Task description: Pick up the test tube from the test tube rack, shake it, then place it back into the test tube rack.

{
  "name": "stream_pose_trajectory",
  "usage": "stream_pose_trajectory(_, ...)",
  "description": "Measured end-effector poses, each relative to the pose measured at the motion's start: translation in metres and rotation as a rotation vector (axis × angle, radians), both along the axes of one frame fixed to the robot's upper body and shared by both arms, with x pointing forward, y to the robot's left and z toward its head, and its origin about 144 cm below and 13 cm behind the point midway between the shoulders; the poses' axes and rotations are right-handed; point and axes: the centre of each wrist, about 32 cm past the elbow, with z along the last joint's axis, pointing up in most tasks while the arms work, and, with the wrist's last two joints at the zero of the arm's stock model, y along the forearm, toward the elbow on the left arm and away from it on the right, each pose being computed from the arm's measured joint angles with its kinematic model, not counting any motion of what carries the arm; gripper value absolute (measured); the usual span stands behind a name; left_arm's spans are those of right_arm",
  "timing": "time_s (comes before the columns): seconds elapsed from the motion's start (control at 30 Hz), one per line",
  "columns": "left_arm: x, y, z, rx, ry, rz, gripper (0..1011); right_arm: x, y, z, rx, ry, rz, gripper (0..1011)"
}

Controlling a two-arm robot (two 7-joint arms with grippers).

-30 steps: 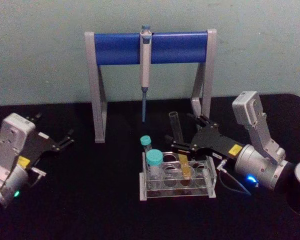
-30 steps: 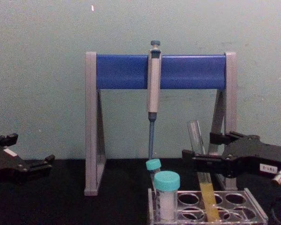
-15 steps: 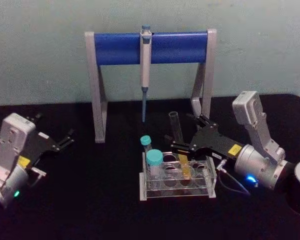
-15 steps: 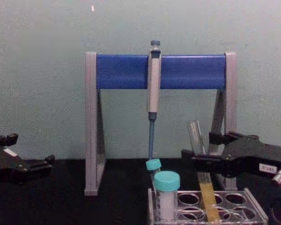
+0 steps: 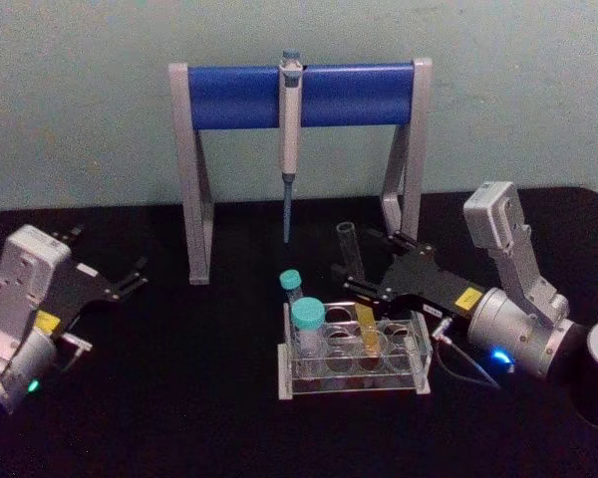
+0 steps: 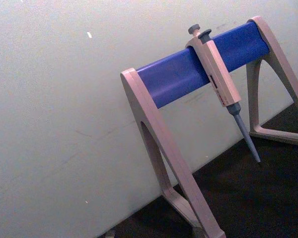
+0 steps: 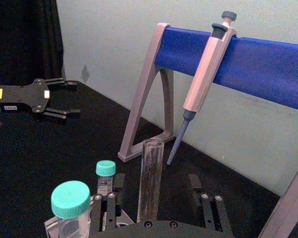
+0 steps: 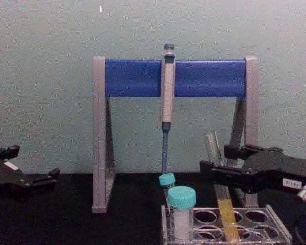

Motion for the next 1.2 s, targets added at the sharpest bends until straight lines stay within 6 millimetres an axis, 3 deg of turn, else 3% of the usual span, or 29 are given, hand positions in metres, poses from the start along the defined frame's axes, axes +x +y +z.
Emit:
stream_pose_trajectory(0.57, 0.0, 0.0, 0.0, 0.0, 0.0, 0.0, 1001, -0.0002, 0.0002, 0.0001, 0.0, -0.001, -0.001, 273)
stream_pose_trajectory(0.67, 0.0, 0.0, 0.0, 0.0, 0.0, 0.0, 1001, -0.0002, 0.0002, 0.0002, 0.001, -0.001, 0.0, 229)
stream_pose_trajectory(1.2, 0.0, 0.0, 0.0, 0.0, 0.0, 0.0, 1001, -0.0001, 0.0002, 0.0001, 0.001, -0.001, -0.001, 229)
